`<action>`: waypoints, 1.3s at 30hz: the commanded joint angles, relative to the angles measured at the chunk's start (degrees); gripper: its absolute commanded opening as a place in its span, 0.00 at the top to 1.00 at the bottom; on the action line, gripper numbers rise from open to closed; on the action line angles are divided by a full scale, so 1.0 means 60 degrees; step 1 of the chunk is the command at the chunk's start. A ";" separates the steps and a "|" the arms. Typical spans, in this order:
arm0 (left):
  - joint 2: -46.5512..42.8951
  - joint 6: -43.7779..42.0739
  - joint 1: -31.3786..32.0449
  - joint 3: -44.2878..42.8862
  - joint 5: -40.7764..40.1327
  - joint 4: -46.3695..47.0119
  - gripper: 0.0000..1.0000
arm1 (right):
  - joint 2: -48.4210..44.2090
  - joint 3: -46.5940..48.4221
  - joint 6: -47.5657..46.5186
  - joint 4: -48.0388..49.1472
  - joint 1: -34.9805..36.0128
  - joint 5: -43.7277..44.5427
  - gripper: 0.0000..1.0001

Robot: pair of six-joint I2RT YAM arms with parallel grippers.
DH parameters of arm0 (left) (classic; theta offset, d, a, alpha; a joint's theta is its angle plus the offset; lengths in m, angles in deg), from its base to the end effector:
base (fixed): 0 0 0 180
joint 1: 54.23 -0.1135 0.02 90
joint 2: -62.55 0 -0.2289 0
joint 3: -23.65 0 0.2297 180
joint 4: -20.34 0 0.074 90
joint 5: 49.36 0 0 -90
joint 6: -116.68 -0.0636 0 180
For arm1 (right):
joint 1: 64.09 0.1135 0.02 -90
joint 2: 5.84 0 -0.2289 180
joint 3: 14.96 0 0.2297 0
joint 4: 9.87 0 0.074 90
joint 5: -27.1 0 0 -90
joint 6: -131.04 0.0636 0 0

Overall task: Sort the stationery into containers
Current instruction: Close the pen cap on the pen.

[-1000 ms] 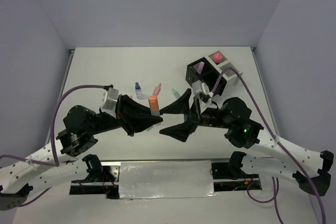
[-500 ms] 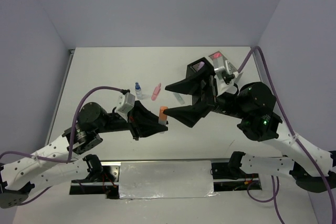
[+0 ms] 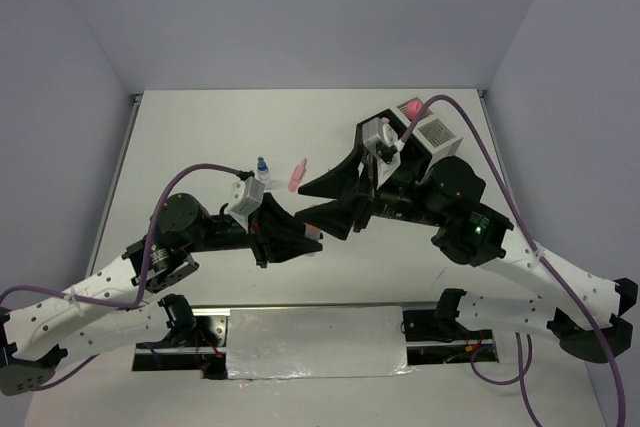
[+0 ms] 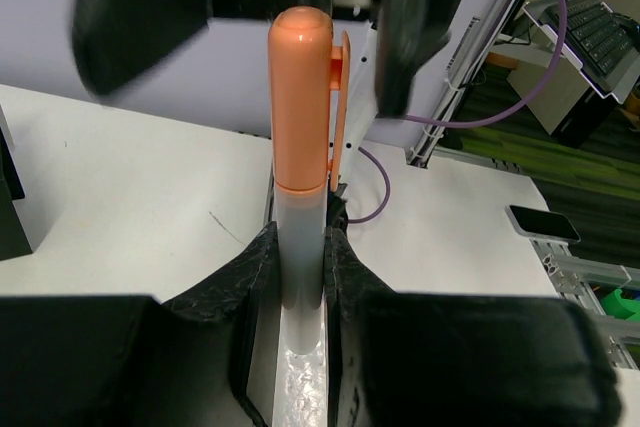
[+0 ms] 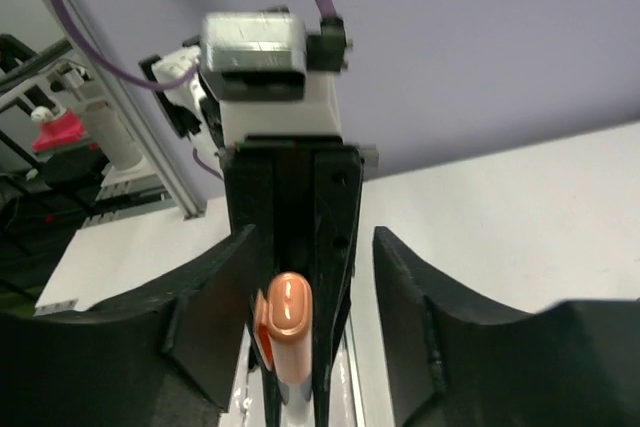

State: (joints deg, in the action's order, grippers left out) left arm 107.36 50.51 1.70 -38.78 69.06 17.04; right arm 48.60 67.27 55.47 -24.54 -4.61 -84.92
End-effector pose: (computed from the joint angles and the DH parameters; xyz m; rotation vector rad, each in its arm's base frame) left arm 0.0883 -0.1846 0.3765 0.8516 1.2575 -1.4724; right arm 0.0910 0.2013 0.4370 -0.8830 1.2022 1.3226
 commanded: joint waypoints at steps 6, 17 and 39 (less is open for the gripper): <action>0.0162 -0.0135 0.0011 -0.0483 0.0257 0.0796 1.00 | -0.0415 -0.0810 0.0260 0.0726 -0.0012 -0.0271 0.51; 0.0279 0.0026 0.0011 -0.0512 0.0185 0.1162 1.00 | -0.0547 -0.1308 0.0216 0.1064 -0.0026 -0.0475 1.00; 0.1070 0.0085 -0.2023 -0.3104 0.1560 0.2172 1.00 | 0.1371 -0.5145 0.1813 0.4154 -0.0451 -0.2936 1.00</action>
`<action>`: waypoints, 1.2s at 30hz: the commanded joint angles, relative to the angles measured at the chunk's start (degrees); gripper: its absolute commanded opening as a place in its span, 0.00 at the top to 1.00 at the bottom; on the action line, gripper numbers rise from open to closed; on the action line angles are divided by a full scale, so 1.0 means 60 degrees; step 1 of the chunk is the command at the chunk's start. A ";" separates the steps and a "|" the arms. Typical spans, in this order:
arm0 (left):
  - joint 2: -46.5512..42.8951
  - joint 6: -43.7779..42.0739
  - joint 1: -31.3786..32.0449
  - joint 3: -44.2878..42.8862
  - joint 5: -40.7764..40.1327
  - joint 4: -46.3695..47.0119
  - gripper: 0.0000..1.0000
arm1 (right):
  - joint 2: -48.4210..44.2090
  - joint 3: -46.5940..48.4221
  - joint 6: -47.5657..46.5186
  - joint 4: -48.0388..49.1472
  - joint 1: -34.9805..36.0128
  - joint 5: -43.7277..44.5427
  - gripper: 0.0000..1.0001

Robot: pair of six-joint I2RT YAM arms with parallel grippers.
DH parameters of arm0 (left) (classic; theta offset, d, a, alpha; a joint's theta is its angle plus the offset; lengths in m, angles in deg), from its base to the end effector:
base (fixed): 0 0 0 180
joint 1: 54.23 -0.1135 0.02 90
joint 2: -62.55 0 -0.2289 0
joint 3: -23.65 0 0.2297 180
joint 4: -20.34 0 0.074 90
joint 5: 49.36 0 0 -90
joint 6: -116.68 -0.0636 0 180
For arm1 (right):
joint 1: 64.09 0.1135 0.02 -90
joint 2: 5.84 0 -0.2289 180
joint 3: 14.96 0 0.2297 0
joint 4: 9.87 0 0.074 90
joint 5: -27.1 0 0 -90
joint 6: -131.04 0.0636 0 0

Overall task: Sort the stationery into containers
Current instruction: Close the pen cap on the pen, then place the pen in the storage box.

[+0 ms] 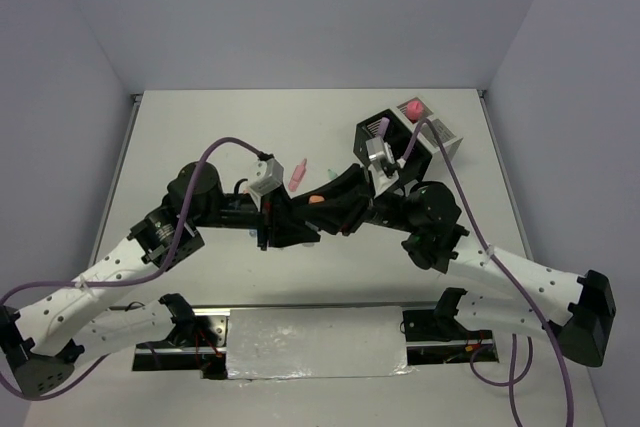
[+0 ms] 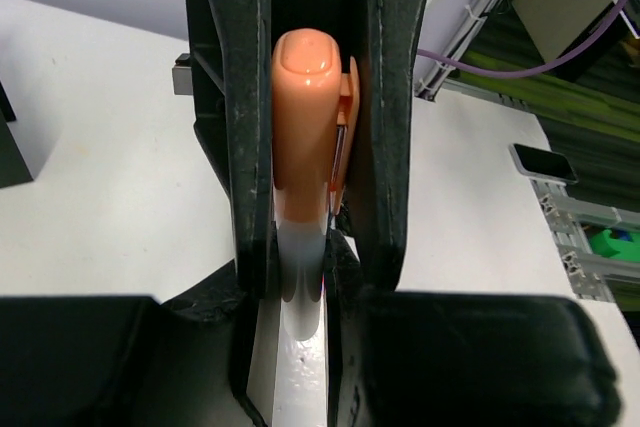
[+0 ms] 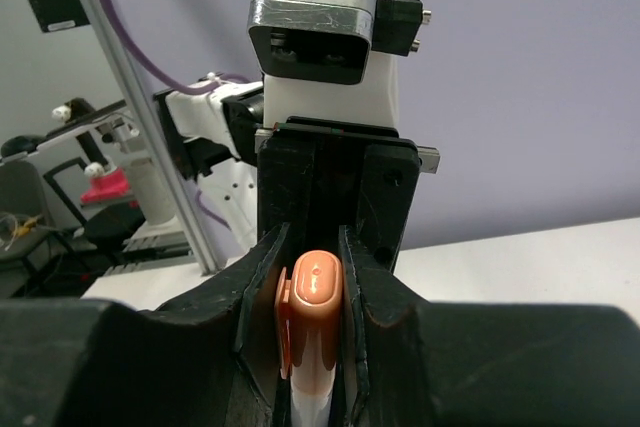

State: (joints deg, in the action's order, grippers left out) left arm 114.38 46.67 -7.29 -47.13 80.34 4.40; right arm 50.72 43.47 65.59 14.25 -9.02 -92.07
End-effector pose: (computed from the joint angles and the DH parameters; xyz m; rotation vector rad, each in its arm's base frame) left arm 0.1195 -0.1874 0.3745 0.9695 1.4209 -1.4186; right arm 0.1119 0.2144 0.3688 -0.8089 1.0405 1.4896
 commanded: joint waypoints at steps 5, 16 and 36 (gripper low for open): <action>0.0033 0.1238 -0.1333 -0.2109 0.0194 0.4454 1.00 | 0.1311 -0.1457 0.0082 -0.2311 0.0270 -0.1584 1.00; -0.0434 0.2293 -0.1436 0.0892 0.0503 0.6004 1.00 | -0.0357 0.0152 -0.0474 -0.4227 0.0226 0.0099 0.51; -0.0991 0.1621 -0.1392 0.1788 -0.0895 0.3320 0.19 | -0.0357 0.0652 -0.0533 -0.3672 -0.0489 0.2245 1.00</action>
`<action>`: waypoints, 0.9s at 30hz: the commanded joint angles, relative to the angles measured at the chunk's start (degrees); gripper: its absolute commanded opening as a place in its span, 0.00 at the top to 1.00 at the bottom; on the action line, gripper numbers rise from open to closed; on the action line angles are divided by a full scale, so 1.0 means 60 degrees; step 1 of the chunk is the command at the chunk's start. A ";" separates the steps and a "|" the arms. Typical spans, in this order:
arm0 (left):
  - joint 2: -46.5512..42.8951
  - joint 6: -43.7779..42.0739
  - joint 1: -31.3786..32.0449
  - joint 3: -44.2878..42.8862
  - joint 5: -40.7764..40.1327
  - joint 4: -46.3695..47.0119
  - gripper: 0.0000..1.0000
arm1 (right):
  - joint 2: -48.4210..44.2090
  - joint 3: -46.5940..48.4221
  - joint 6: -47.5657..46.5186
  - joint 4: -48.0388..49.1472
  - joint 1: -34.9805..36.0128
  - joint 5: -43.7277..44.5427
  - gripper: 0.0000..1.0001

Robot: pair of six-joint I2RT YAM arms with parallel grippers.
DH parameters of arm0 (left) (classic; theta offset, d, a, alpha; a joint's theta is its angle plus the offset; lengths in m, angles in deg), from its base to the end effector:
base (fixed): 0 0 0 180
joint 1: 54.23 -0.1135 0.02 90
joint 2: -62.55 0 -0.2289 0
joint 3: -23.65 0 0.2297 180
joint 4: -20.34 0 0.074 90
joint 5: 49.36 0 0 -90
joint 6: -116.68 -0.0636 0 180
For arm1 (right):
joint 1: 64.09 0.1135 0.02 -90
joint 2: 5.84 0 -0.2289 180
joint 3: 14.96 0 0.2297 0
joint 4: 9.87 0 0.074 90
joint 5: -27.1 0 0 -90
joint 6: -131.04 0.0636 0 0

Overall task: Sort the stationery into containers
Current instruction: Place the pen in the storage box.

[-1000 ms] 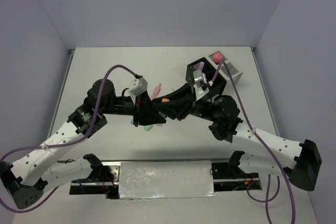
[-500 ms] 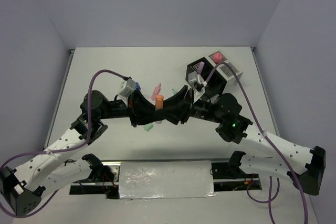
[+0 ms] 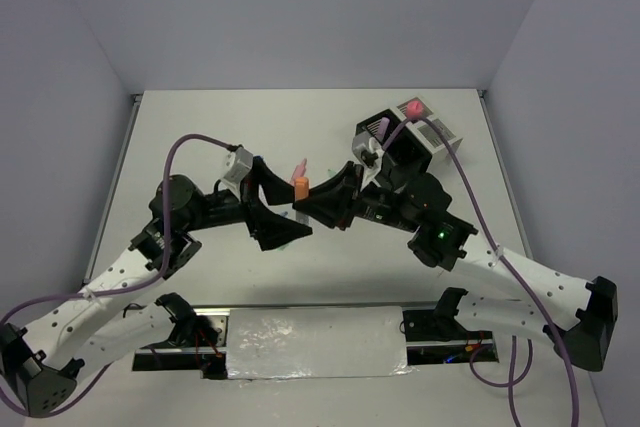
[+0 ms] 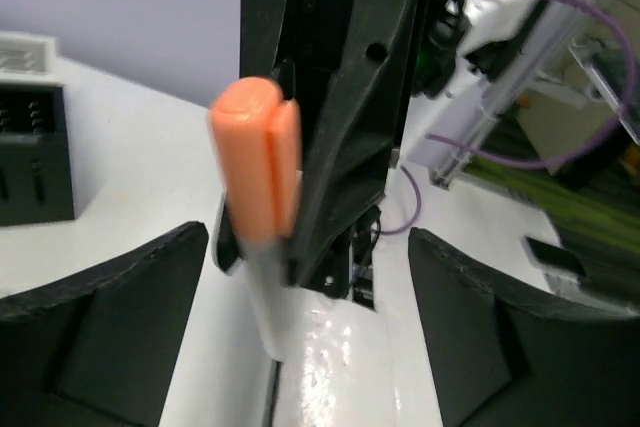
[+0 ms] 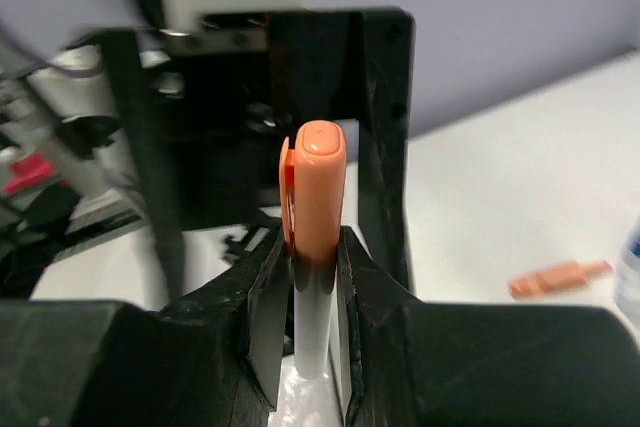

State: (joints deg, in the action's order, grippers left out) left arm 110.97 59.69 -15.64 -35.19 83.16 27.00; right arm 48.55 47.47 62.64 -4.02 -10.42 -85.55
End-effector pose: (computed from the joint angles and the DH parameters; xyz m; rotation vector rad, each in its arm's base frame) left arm 0.1370 -0.1643 0.3618 0.7758 1.3138 -1.4948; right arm 0.1242 0.2103 0.3636 -0.7509 1.2807 1.3500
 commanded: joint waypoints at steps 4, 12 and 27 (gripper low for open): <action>-0.0367 -0.1049 0.0014 -0.0976 -0.4765 -0.3451 0.01 | -0.0276 0.0248 -0.0041 -0.1943 -0.0975 0.4894 1.00; 0.0791 -0.0362 -0.0030 -0.1871 -0.8464 -0.7367 0.01 | 0.1113 0.0322 -0.0685 -0.1115 -0.3521 0.8579 1.00; -0.1830 -0.1356 0.0014 -0.0993 -0.6912 -0.8671 0.01 | 0.5713 0.1549 -0.1345 0.3006 -0.7055 0.2914 0.95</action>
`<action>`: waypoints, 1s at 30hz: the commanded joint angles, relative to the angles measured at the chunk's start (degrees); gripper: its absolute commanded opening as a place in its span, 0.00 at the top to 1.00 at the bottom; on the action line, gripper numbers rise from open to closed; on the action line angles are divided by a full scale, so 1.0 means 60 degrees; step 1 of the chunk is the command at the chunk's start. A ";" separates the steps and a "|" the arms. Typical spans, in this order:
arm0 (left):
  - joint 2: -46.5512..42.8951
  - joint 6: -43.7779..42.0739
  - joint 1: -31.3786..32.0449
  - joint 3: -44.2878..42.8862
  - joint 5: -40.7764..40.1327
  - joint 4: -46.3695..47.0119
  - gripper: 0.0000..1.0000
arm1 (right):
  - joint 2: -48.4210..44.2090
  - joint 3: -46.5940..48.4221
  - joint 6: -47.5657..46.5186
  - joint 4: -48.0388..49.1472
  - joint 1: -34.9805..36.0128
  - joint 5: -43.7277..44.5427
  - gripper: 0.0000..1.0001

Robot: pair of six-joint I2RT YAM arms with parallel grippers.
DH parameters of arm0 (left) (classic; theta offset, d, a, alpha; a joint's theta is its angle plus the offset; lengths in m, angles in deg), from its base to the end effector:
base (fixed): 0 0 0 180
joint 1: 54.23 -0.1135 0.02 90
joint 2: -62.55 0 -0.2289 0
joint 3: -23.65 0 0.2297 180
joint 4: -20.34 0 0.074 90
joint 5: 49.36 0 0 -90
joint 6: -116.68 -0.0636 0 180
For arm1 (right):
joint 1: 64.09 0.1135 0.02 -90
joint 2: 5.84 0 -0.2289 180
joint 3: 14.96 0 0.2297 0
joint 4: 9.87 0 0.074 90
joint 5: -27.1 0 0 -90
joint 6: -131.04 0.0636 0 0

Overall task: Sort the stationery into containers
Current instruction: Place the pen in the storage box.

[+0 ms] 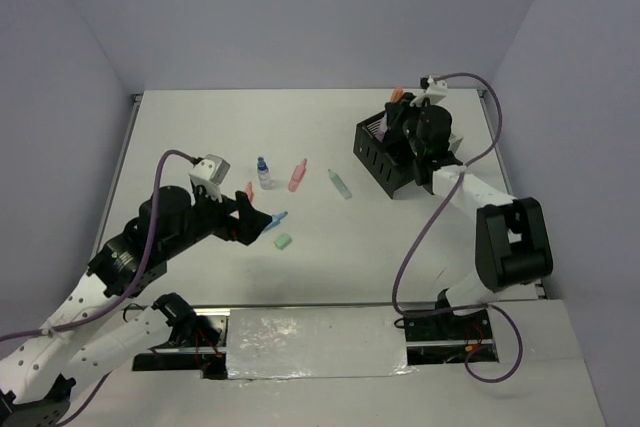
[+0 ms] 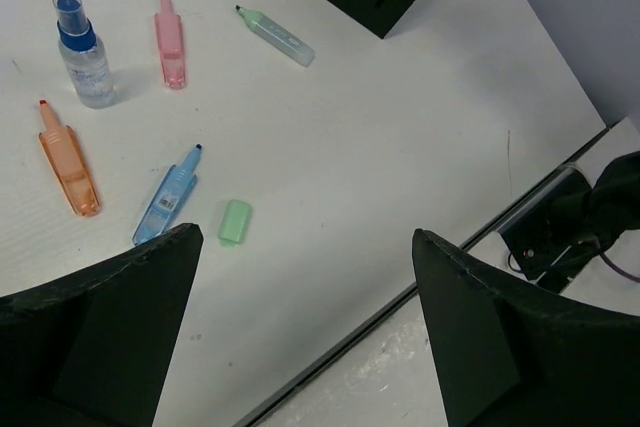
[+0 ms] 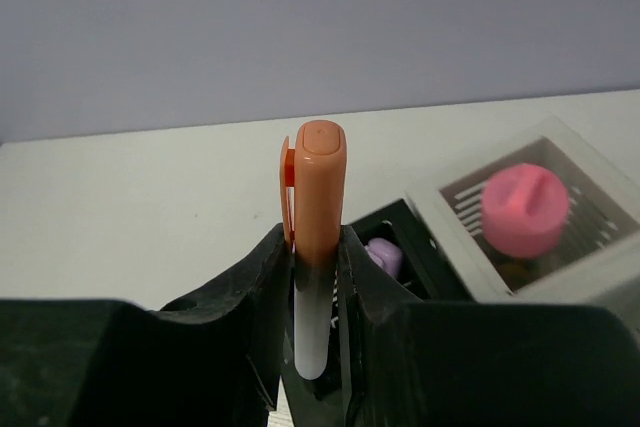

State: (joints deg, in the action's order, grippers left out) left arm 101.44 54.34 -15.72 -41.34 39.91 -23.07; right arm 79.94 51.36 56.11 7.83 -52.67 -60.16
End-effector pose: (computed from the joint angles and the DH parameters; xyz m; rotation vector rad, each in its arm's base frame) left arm 0.1409 -0.1111 0.3173 0.1751 1.9406 -0.7722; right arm 0.3507 0.0677 0.2610 0.0886 1.6083 0.3203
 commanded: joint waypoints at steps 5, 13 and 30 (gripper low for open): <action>-0.1060 -0.0640 0.0028 0.0411 0.0546 -0.0064 0.01 | 0.1274 0.1021 -0.0153 0.1425 -0.0028 -0.1308 0.93; -0.1648 -0.0728 0.0014 0.0676 0.1322 0.0302 0.01 | 0.1612 0.1021 -0.0241 0.1426 -0.0145 -0.0765 0.90; -0.1722 -0.0889 0.0028 0.0720 0.1763 0.0420 0.01 | 0.1204 0.0889 -0.0021 0.1251 -0.0351 -0.1277 0.29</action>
State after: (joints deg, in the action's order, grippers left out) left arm 91.80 50.53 -15.72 -37.10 48.89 -23.51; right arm 91.02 55.73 56.37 12.59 -54.40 -66.82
